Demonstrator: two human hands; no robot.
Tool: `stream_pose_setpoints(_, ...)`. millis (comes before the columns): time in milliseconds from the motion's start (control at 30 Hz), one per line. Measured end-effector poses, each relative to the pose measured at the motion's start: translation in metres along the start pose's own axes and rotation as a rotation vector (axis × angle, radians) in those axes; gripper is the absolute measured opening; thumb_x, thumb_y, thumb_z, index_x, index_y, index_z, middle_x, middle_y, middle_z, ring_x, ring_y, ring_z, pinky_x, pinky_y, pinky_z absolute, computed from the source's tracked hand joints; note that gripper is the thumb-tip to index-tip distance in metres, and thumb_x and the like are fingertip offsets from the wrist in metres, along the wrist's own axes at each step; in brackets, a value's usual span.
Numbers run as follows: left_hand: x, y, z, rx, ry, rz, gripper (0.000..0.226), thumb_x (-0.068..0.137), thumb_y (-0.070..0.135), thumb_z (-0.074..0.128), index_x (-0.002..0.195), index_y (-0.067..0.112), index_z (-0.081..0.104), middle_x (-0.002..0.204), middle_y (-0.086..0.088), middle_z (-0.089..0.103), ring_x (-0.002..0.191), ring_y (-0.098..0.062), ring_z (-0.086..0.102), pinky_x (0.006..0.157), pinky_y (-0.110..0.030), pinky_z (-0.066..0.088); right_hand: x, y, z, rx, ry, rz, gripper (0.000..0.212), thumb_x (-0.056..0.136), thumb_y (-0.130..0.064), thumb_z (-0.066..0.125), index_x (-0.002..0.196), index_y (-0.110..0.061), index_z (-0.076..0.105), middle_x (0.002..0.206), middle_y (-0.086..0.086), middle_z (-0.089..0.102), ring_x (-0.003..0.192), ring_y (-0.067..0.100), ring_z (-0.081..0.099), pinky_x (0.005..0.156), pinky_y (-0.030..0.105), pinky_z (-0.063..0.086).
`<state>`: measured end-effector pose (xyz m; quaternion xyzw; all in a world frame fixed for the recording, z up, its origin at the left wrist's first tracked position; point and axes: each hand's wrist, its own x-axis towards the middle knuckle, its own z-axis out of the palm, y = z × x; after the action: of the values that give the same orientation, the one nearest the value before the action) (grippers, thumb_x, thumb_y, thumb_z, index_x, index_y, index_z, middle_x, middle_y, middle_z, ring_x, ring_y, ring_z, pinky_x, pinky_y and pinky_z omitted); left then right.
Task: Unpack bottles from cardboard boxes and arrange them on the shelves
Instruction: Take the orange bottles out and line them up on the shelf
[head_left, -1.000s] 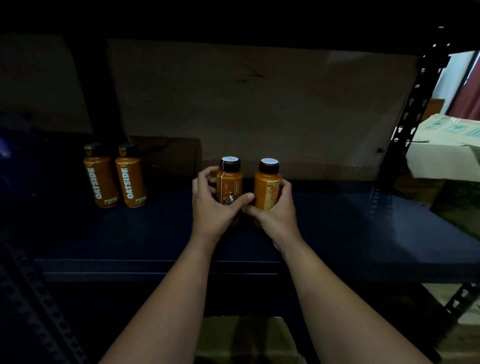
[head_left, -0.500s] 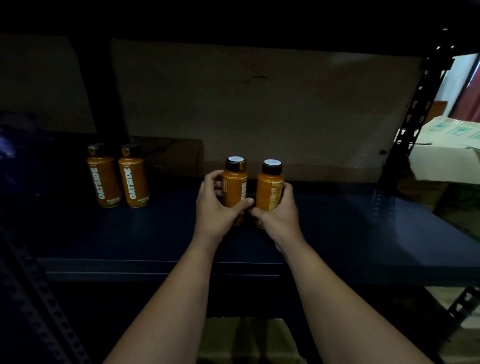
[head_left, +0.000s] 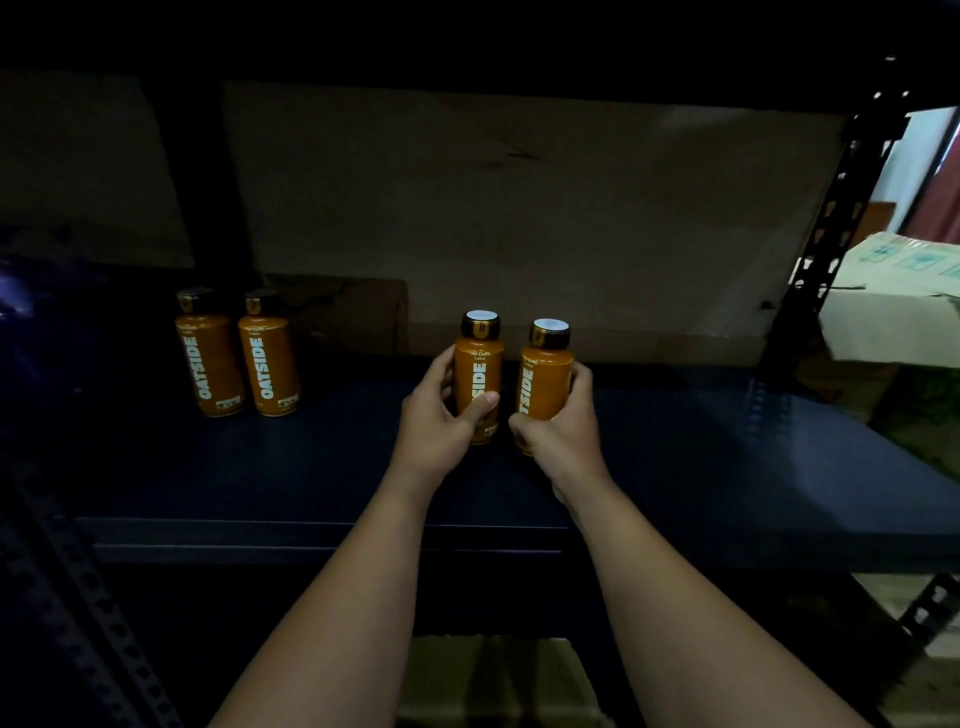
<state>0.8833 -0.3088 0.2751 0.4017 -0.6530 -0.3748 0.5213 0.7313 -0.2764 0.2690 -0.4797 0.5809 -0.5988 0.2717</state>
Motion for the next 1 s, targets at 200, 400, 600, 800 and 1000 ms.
stream_pose_setpoints(200, 0.0, 0.0, 0.0, 0.013, 0.008, -0.006, 0.073, 0.091, 0.022, 0.076, 0.151, 0.033, 0.038, 0.153, 0.005, 0.045, 0.134, -0.008, 0.039, 0.11, -0.038, 0.041, -0.004, -0.002, 0.005, -0.054, 0.068, -0.016, 0.1, 0.064, -0.014, 0.094, 0.136, -0.043, 0.032, 0.139, -0.005, 0.047, 0.13, 0.018, 0.048, 0.105, 0.049, 0.048)
stream_pose_setpoints(400, -0.002, 0.002, 0.0, 0.046, -0.028, -0.003, 0.074, 0.096, 0.021, 0.07, 0.157, 0.032, 0.03, 0.148, 0.013, 0.044, 0.134, -0.003, 0.036, 0.108, -0.031, 0.037, -0.005, -0.004, 0.001, -0.011, 0.029, -0.01, 0.097, 0.075, -0.004, 0.085, 0.147, -0.036, 0.028, 0.134, -0.005, 0.049, 0.123, 0.017, 0.053, 0.095, 0.036, 0.05)
stream_pose_setpoints(600, -0.001, -0.002, 0.003, 0.202, 0.039, 0.027, 0.1, 0.083, 0.036, 0.082, 0.16, 0.037, 0.018, 0.149, 0.011, 0.033, 0.144, -0.014, 0.028, 0.119, -0.047, 0.034, -0.007, -0.005, 0.004, -0.053, 0.081, -0.042, 0.09, 0.074, -0.022, 0.089, 0.144, -0.036, 0.034, 0.141, -0.005, 0.049, 0.129, 0.017, 0.05, 0.106, 0.05, 0.048)
stream_pose_setpoints(800, -0.002, 0.001, -0.001, 0.269, 0.141, 0.053, 0.086, 0.088, 0.024, 0.078, 0.158, 0.033, 0.027, 0.145, 0.005, 0.041, 0.138, -0.016, 0.041, 0.112, -0.046, 0.045, -0.005, -0.003, 0.006, -0.136, 0.084, -0.063, 0.086, 0.078, -0.019, 0.086, 0.146, -0.032, 0.034, 0.143, -0.002, 0.05, 0.13, 0.019, 0.05, 0.107, 0.049, 0.047)
stream_pose_setpoints(1000, 0.003, -0.004, -0.061, 0.346, 0.193, -0.007, 0.074, 0.091, 0.013, 0.074, 0.153, 0.02, 0.034, 0.152, -0.004, 0.044, 0.121, -0.003, 0.037, 0.06, 0.009, 0.035, -0.009, -0.008, 0.014, -0.296, 0.021, -0.107, 0.088, 0.081, -0.023, 0.084, 0.151, -0.024, 0.031, 0.146, 0.003, 0.048, 0.132, 0.023, 0.049, 0.103, 0.037, 0.043)
